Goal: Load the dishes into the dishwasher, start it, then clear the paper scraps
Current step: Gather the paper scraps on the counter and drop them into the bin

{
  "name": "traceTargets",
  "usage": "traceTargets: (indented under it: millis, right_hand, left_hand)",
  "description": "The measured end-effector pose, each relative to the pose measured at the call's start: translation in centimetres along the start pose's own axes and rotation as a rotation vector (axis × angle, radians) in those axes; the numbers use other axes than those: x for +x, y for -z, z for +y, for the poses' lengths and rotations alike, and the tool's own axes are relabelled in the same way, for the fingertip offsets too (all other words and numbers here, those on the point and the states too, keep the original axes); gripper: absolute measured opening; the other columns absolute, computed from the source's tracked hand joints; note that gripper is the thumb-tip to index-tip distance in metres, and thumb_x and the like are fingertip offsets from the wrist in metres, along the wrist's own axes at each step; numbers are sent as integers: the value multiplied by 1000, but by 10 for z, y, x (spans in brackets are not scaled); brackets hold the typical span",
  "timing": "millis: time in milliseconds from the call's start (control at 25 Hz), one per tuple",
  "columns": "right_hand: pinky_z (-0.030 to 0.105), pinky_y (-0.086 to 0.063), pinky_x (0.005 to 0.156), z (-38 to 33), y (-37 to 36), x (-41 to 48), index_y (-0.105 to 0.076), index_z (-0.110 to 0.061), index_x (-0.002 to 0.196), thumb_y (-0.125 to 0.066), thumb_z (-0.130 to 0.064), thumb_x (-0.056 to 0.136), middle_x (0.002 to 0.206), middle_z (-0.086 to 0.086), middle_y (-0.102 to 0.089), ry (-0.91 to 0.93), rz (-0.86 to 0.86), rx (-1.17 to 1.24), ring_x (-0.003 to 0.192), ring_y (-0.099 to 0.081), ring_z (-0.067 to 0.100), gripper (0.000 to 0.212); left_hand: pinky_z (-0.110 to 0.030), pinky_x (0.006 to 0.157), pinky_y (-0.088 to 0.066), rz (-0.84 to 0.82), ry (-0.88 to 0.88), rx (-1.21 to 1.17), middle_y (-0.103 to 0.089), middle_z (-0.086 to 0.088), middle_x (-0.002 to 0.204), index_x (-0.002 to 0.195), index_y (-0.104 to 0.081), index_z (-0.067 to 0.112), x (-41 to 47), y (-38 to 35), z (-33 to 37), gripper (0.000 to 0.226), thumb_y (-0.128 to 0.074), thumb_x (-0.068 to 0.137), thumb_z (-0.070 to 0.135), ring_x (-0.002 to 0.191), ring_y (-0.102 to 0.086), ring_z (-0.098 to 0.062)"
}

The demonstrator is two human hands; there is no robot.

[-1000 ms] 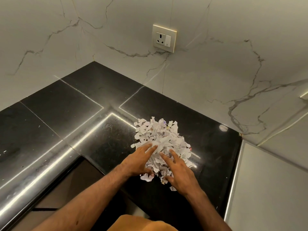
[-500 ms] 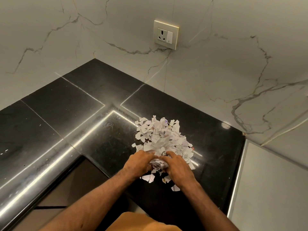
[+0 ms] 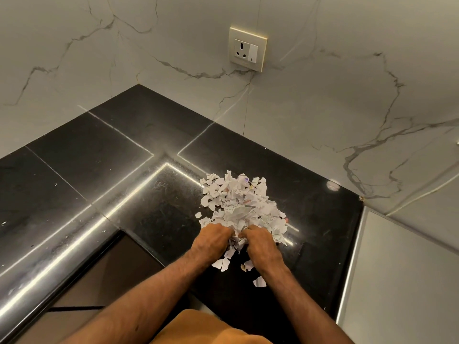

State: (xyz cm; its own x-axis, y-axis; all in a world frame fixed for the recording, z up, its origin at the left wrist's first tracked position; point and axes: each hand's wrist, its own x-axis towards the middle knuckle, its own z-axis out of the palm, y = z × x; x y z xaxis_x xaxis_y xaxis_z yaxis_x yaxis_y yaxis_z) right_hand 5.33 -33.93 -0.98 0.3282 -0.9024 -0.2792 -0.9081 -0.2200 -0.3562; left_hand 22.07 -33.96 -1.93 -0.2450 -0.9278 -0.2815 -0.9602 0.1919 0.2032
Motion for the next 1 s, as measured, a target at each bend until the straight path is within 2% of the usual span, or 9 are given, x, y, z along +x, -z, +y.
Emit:
traceTargets:
  millis: [200,440,640,800,920,1000]
  right_hand:
    - [36,-54,103,-3,12,-6,-72,-18,129,-62,-4,98,127,3,-66,29,21,48,118,-63,22,35]
    - [33,-59,87,-6,42,-22,-79,-16,111,-61,-1,95,110,1,-70,19,183,230,97,-67,19,28]
    - [26,-57,82,-16,59,-33,-81,-18,111,-67,7,90,106,-2,-72,60,303,244,92,-65,14,35]
    - [26,-58,85,-30,64,-37,-81,-16,110,-71,3,91,106,-1,-74,97,355,267,90,-65,13,29]
    - [21,-54,82,-39,66,-41,-81,-15,110,-71,-1,93,107,-1,-74,128,398,284,90,-64,12,24]
    - [24,-57,82,-43,64,-43,-81,-14,109,-72,1,92,105,0,-74,149,415,301,90,-66,13,25]
  left_hand:
    - [-41,85,-60,19,-20,-68,-71,-9,100,117,-67,18,-1,7,1,19,-56,103,23,93,-69,-25]
    - [-30,79,-56,198,-65,-197,-76,-3,94,108,-76,20,-12,36,8,16,-63,100,21,83,-69,-17]
    - [-37,76,-59,303,-106,-223,-76,-3,87,104,-77,17,-26,61,7,13,-65,99,21,76,-69,-18]
    - [-38,74,-60,336,-115,-197,-75,-2,86,103,-76,18,-37,74,1,14,-63,99,18,74,-69,-17]
    - [-31,72,-61,372,-140,-189,-74,1,85,102,-77,18,-47,83,0,16,-62,99,13,71,-68,-12]
    - [-24,69,-58,406,-149,-184,-74,2,85,102,-77,19,-54,85,-3,16,-62,99,12,69,-66,-9]
